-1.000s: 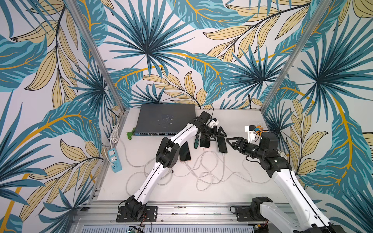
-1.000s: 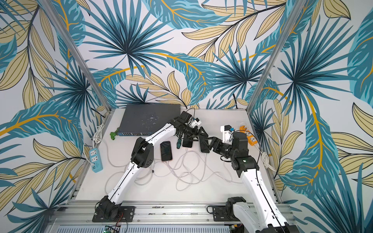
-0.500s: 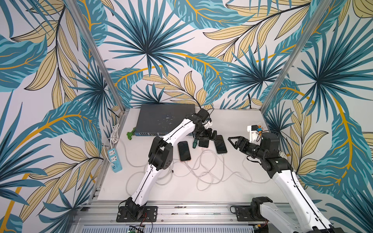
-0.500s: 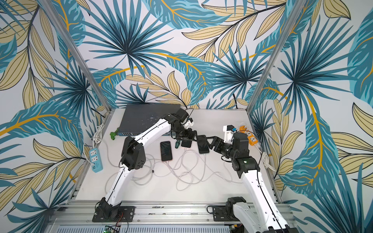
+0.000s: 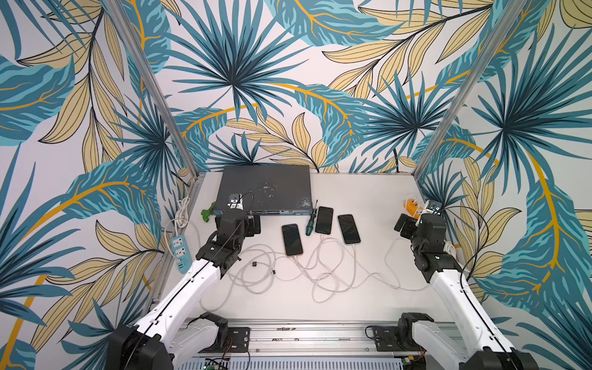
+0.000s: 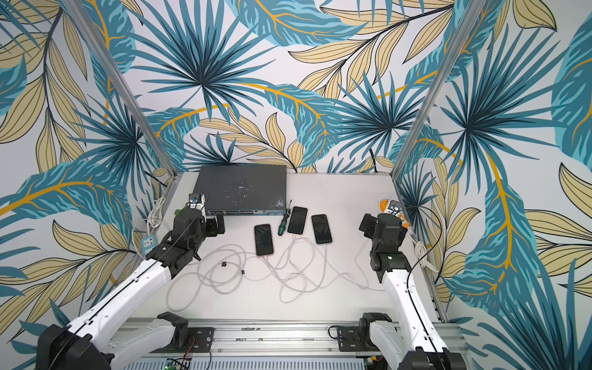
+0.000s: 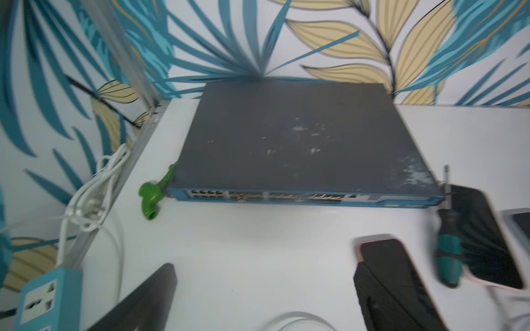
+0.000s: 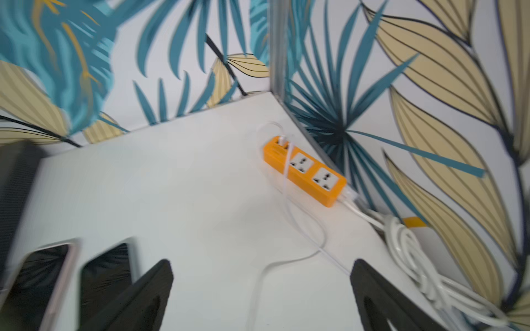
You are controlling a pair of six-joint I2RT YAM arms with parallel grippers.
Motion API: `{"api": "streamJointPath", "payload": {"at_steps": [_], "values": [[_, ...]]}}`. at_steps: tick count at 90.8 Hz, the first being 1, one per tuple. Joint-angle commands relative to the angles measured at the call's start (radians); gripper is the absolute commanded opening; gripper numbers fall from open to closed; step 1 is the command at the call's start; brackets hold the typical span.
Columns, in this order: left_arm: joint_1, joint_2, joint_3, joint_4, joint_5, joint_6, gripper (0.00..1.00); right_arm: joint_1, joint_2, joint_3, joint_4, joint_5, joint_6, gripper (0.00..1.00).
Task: Plug the charging cable into the phone
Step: Reset both arms
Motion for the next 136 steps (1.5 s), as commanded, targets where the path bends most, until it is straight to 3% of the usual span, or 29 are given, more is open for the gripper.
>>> {"api": "streamJointPath", "payload": {"at_steps": [1,17,21,29,36,43,50,54,58,70,136], "values": [[0.007,0.067,-0.096,0.245,-0.217,0.093,1.00,-0.086,0.025,-0.143,0.275,0.181,-0.192,0.99],[0.062,0.297,-0.169,0.519,-0.224,0.157,1.00,-0.274,0.189,-0.320,0.671,0.120,-0.108,0.99],[0.070,0.323,-0.136,0.529,-0.224,0.161,1.00,-0.285,0.220,-0.294,0.651,0.123,-0.108,0.99],[0.101,0.356,-0.164,0.676,-0.119,0.226,1.00,-0.327,0.295,-0.304,0.805,0.052,-0.147,0.99],[0.123,0.394,-0.157,0.740,-0.104,0.256,1.00,-0.366,0.372,-0.299,0.909,-0.003,-0.134,0.99],[0.178,0.426,-0.217,0.870,0.030,0.263,1.00,-0.407,0.515,-0.313,1.099,-0.075,-0.129,0.99],[0.224,0.434,-0.264,0.946,0.124,0.226,1.00,-0.413,0.580,-0.295,1.117,-0.157,-0.155,0.99],[0.223,0.462,-0.303,1.047,0.201,0.266,1.00,-0.416,0.561,-0.285,1.065,-0.166,-0.145,0.99],[0.219,0.447,-0.312,1.028,0.239,0.286,1.00,-0.429,0.564,-0.286,1.067,-0.181,-0.137,0.99],[0.253,0.461,-0.258,0.949,0.254,0.253,1.00,-0.486,0.556,-0.248,0.975,-0.192,-0.071,1.00],[0.272,0.459,-0.252,0.935,0.282,0.238,1.00,-0.486,0.554,-0.246,0.971,-0.204,-0.075,1.00]]}}
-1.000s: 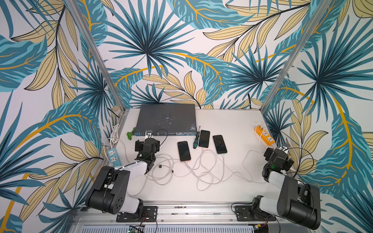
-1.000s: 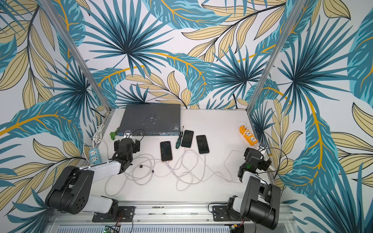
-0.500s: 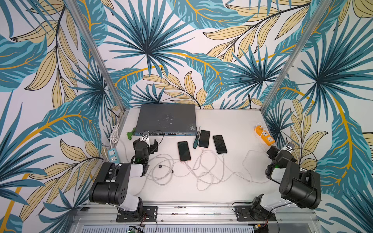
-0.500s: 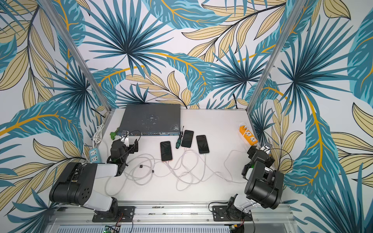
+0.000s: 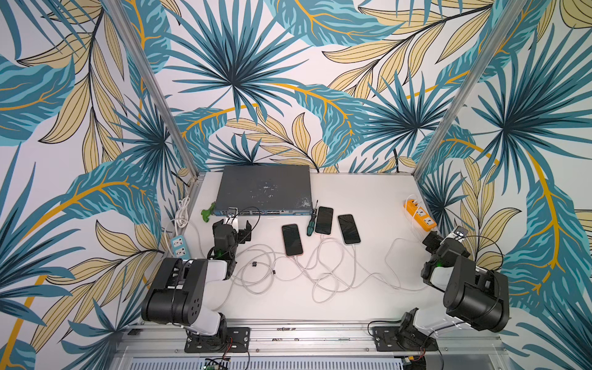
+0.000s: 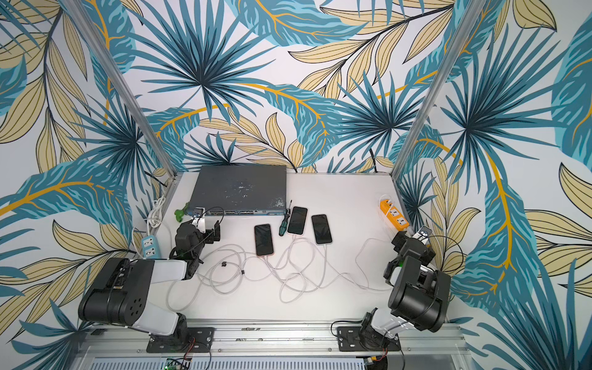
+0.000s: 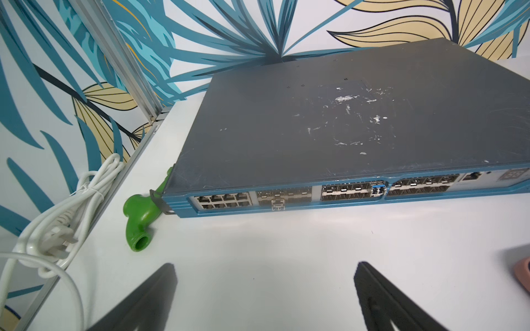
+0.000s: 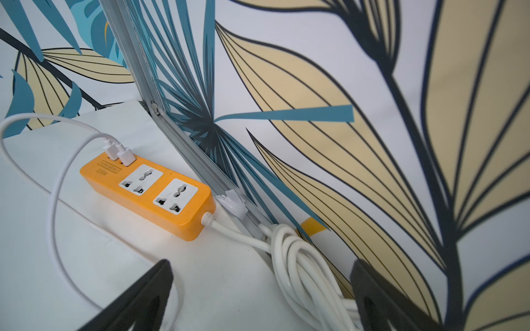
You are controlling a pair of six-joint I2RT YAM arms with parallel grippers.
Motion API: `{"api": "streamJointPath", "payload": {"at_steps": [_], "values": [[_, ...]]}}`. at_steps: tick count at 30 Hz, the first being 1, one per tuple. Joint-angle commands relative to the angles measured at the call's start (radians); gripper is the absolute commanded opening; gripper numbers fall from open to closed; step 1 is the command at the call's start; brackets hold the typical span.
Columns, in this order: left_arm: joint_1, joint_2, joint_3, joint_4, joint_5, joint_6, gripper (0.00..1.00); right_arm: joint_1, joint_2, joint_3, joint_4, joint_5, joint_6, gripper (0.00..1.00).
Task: Plug the charging cable into the phone
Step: Reset both arms
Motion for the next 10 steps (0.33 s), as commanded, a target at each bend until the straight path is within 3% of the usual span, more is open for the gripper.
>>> {"api": "streamJointPath", "payload": {"at_steps": [1,10], "values": [[0.004,0.000,0.015,0.022,0.008,-0.010,1.00,-0.003,-0.014,0.005,-0.003,-0.010,0.012,1.00],[0.004,0.000,0.016,0.020,0.013,-0.009,1.00,-0.002,-0.014,0.005,-0.002,-0.010,0.012,1.00]]}}
